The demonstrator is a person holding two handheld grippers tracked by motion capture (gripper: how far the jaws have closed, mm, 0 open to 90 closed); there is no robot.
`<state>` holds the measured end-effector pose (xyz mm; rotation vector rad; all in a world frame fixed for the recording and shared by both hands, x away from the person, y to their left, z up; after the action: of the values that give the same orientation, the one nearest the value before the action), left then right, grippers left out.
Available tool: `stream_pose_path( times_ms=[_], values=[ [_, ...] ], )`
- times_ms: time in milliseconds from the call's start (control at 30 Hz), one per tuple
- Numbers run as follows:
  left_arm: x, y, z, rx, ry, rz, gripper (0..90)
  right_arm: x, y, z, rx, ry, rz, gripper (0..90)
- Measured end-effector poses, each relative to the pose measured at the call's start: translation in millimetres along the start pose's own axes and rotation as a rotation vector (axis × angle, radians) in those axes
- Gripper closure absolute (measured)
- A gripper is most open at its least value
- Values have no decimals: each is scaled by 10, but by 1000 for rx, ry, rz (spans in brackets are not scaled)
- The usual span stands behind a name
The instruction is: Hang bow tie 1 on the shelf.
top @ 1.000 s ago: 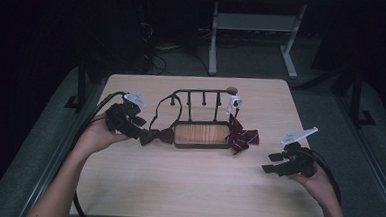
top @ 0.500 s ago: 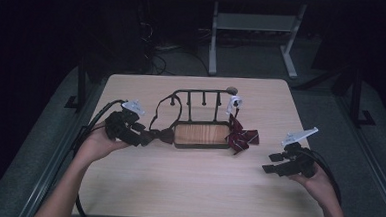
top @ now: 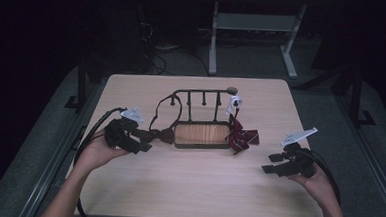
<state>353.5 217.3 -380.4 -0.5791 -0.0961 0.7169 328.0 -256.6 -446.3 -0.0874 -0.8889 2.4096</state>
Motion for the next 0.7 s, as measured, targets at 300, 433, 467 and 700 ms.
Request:
stream_pose_path(
  times_ms=[300, 433, 467, 700],
  values=[
    [-19, 97, -27, -29, -3, 5, 391, 8, 4, 2, 4, 0, -9, 415],
    [-33, 132, -42, -42, -8, 7, 389, 9, 7, -1, 3, 1, -8, 415],
    [-35, 139, -46, -41, -6, 8, 387, 9, 8, -3, 4, 1, -9, 415],
    [-61, 207, -87, -49, -10, 8, 375, 4, 23, -12, 5, 0, -8, 415]
  ],
)
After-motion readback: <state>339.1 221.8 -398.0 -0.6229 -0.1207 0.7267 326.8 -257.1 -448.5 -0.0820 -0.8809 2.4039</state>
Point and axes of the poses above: each handheld gripper's, and its own axes: z roughly backward along the jaws, y roughly out of its underside, x roughly to its left, the point moved 3 cm from there along -z, roughly forward along the jaws, and after that the axes turned 9 degrees about z, right-handed, at the moved point
